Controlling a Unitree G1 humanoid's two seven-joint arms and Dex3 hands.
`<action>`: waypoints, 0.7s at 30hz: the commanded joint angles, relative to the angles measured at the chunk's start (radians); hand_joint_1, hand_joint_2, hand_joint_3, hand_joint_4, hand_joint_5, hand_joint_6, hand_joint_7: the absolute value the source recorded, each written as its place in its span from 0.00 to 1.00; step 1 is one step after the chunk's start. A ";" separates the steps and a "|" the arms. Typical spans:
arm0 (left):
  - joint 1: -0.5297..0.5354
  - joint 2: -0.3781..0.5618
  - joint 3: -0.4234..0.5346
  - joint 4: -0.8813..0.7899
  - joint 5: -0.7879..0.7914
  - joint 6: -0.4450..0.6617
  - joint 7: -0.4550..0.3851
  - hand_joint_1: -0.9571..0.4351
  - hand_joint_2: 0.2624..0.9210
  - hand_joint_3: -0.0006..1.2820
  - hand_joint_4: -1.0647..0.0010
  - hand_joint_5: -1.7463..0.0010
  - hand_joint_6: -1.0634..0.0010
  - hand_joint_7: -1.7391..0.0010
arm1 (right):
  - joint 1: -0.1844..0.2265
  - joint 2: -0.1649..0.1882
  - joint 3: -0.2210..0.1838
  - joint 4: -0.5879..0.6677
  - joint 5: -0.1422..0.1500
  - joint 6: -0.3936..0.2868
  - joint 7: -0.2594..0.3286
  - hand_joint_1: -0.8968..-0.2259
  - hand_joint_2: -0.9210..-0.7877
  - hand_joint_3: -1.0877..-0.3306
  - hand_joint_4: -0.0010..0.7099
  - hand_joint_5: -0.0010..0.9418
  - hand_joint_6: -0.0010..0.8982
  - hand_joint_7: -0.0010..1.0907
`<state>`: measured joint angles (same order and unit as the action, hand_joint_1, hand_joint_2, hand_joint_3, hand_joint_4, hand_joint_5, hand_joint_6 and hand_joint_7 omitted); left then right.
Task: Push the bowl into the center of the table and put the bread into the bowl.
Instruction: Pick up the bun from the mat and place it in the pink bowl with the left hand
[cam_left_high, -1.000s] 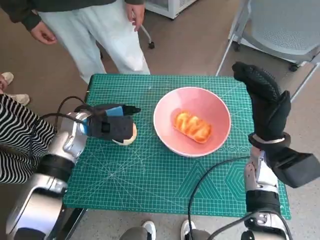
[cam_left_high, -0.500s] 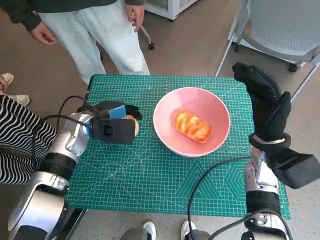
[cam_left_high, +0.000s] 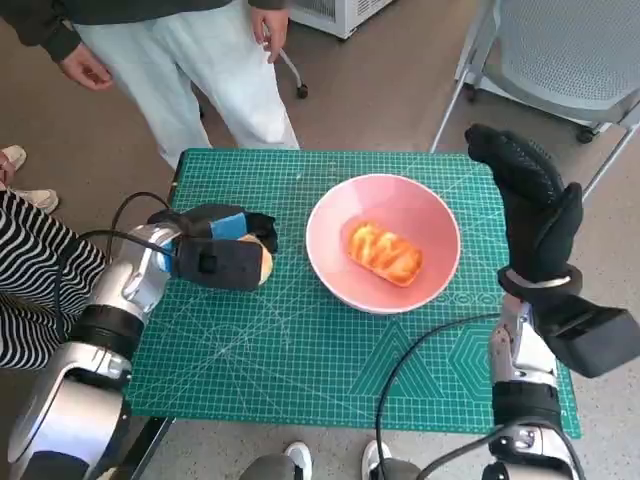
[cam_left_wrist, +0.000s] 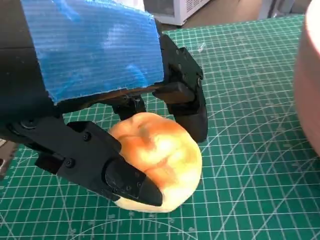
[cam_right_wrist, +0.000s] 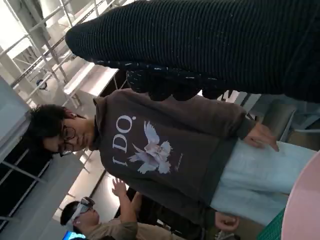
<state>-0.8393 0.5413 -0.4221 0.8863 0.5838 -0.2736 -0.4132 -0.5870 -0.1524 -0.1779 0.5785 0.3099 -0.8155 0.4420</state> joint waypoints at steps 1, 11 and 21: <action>0.004 0.020 0.017 -0.002 -0.018 0.000 -0.015 0.69 0.99 0.07 0.37 0.28 0.43 0.36 | 0.023 0.007 0.004 0.000 -0.004 0.015 0.002 0.39 0.00 0.58 0.26 0.00 0.00 0.60; 0.000 0.067 0.106 -0.162 -0.091 0.008 -0.052 0.69 1.00 0.06 0.34 0.32 0.44 0.33 | 0.025 0.008 0.005 -0.007 0.005 0.026 0.008 0.39 0.00 0.57 0.26 0.00 0.00 0.60; 0.008 0.069 0.215 -0.467 -0.164 0.057 -0.038 0.69 1.00 0.04 0.30 0.39 0.44 0.29 | 0.023 0.004 0.002 -0.009 0.006 0.028 0.012 0.39 0.00 0.58 0.26 0.00 0.00 0.60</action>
<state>-0.8296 0.6166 -0.2324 0.5077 0.4470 -0.2332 -0.4573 -0.5833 -0.1499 -0.1751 0.5665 0.3123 -0.7998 0.4449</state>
